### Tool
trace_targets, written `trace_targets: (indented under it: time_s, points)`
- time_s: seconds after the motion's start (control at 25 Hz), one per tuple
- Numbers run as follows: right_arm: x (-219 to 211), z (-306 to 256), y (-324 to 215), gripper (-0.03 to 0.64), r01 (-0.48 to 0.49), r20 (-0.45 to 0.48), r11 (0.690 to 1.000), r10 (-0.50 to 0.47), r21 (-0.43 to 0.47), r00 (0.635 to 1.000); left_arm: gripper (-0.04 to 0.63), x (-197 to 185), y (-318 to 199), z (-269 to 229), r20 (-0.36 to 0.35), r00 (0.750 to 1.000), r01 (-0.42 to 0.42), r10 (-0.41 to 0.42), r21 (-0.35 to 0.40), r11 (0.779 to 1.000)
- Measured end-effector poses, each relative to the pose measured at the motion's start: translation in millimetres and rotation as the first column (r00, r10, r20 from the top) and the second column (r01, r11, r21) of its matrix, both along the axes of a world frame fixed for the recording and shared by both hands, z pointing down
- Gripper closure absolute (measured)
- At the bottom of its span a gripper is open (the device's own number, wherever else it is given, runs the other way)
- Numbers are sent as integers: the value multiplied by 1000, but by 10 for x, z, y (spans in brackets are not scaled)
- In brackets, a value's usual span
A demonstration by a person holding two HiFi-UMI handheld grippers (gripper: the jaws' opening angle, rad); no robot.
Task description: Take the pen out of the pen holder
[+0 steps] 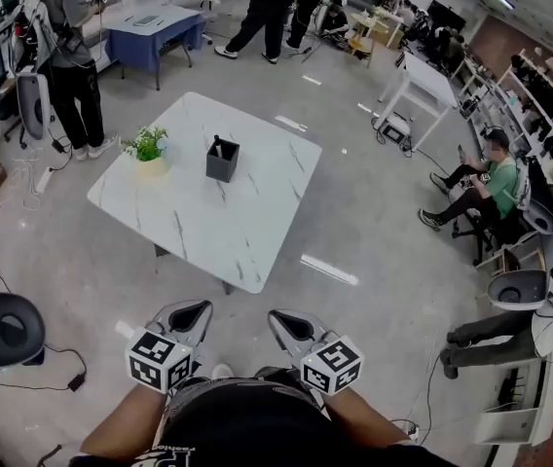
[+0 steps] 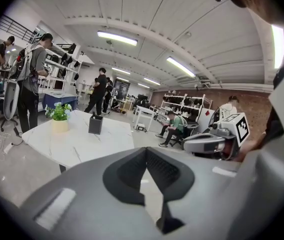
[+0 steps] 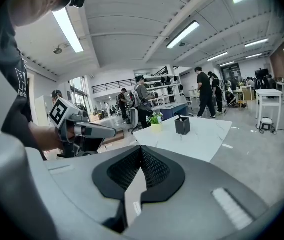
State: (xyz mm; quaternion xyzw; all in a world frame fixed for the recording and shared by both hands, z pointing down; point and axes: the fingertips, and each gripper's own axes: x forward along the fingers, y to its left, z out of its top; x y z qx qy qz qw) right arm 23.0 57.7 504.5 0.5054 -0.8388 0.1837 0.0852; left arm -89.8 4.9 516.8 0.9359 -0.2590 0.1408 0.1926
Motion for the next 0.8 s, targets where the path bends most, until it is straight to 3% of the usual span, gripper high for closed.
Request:
trace_targets:
  time_s: [0.52, 0.8]
  points:
    - [94, 47, -285, 617, 17, 12, 1000, -17, -20, 1000, 538, 49, -217, 61, -1, 1000, 14, -14, -11, 1000]
    - [219, 106, -713, 617, 82, 19, 997, -81, -15, 997, 538, 253, -543, 76, 6, 999, 49, -49, 0, 999]
